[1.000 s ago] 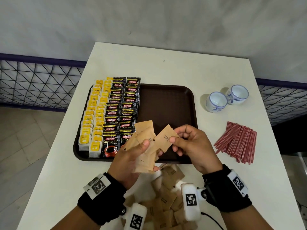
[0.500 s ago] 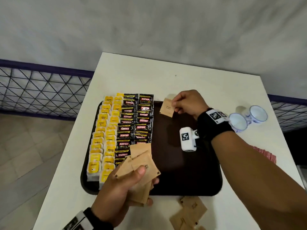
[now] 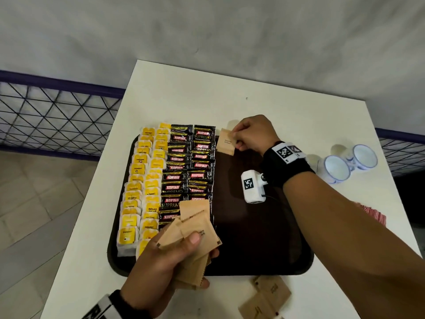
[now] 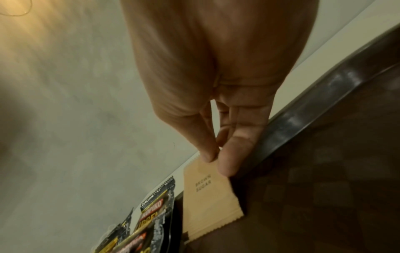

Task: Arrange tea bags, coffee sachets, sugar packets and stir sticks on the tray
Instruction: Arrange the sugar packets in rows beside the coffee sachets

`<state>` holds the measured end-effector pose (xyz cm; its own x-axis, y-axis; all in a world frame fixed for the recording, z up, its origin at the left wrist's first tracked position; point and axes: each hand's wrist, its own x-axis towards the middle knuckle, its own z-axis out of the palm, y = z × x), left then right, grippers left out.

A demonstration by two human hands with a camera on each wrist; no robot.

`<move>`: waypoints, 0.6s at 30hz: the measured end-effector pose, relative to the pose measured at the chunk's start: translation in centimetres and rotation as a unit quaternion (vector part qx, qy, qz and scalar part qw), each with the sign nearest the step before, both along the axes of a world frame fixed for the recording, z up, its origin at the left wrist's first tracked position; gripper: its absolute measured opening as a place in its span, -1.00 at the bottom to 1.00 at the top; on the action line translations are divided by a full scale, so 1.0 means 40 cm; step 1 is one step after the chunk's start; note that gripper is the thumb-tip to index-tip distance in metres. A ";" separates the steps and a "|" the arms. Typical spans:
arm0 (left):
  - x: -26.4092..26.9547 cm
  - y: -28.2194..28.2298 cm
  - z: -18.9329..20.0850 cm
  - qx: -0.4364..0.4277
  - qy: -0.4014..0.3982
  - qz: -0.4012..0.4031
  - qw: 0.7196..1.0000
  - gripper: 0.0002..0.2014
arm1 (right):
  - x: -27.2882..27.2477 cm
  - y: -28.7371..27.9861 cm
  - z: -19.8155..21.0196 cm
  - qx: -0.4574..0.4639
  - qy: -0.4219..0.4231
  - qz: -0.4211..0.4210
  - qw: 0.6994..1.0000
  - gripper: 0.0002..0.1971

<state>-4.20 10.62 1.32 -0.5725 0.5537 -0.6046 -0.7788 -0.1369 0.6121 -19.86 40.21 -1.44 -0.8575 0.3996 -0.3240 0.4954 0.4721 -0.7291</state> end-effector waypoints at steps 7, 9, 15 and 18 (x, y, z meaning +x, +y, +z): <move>0.011 0.012 -0.003 0.002 -0.009 0.001 1.000 -0.69 | -0.005 -0.013 0.003 0.021 0.006 0.013 1.000 -0.95; 0.014 0.013 -0.003 0.004 -0.014 0.002 1.000 -0.69 | -0.006 -0.012 0.002 0.025 0.005 0.016 1.000 -0.94; 0.014 0.018 -0.003 -0.004 -0.006 -0.003 1.000 -0.71 | -0.010 -0.014 -0.004 0.029 0.007 0.023 0.999 -0.89; 0.011 0.018 -0.005 -0.003 -0.008 -0.007 1.000 -0.69 | -0.012 -0.017 -0.009 0.030 0.008 0.026 0.999 -0.88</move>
<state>-3.77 11.33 1.14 -0.5556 0.5580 -0.6164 -0.7900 -0.1230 0.6006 -20.32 39.52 -1.79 -0.8828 0.3728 -0.2860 0.4571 0.5407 -0.7062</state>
